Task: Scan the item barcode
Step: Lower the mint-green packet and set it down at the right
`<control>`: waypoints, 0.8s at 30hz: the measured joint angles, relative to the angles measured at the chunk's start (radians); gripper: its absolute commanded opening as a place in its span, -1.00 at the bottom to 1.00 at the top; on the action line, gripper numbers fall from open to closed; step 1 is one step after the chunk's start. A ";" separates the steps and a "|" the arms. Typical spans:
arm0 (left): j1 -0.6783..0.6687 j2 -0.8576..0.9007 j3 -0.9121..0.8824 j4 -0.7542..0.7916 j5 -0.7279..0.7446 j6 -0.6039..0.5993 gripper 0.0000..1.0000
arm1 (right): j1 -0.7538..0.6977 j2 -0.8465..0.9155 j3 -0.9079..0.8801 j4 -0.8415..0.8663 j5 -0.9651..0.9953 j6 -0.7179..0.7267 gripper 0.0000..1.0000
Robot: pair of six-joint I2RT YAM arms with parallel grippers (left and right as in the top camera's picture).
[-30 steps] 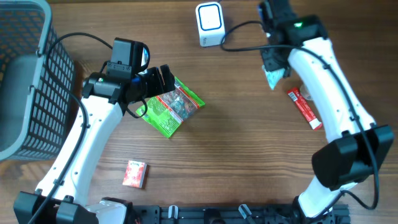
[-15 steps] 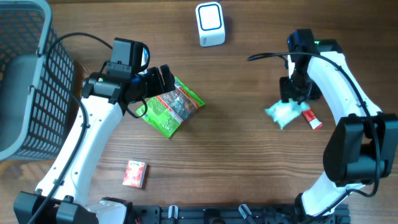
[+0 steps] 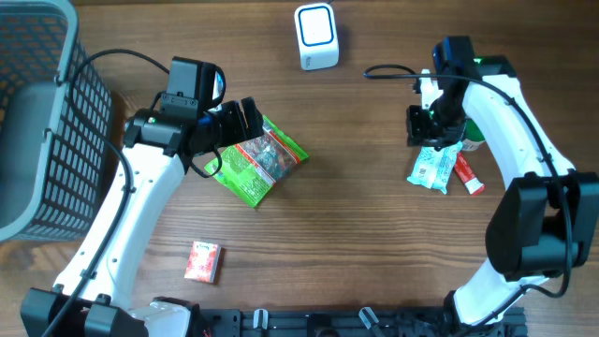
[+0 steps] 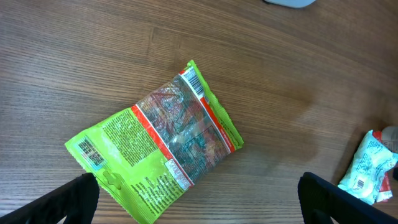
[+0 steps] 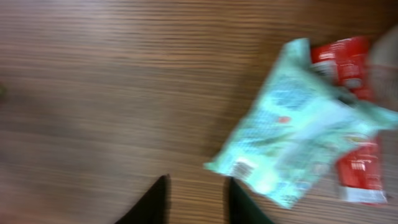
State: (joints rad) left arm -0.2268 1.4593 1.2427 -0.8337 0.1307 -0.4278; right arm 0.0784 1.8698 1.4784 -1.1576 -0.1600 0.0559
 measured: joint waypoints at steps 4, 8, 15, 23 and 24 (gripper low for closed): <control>0.000 0.000 0.000 0.000 0.000 0.000 1.00 | 0.005 0.000 -0.061 0.083 -0.050 0.023 -0.54; 0.000 0.000 0.000 0.000 0.000 0.000 1.00 | 0.005 0.000 -0.177 0.204 -0.068 0.036 -0.53; 0.000 0.000 0.000 0.000 0.000 0.000 1.00 | 0.006 0.000 -0.294 0.235 0.115 0.126 -0.46; 0.000 0.000 0.000 0.000 0.000 0.000 1.00 | 0.005 0.000 -0.294 0.229 0.092 0.111 -0.24; 0.000 0.000 0.000 0.000 0.000 0.000 1.00 | 0.005 0.000 -0.294 0.234 0.032 0.084 -0.22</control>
State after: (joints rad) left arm -0.2268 1.4593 1.2427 -0.8337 0.1307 -0.4278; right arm 0.0837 1.8698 1.1839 -0.9234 -0.1276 0.1394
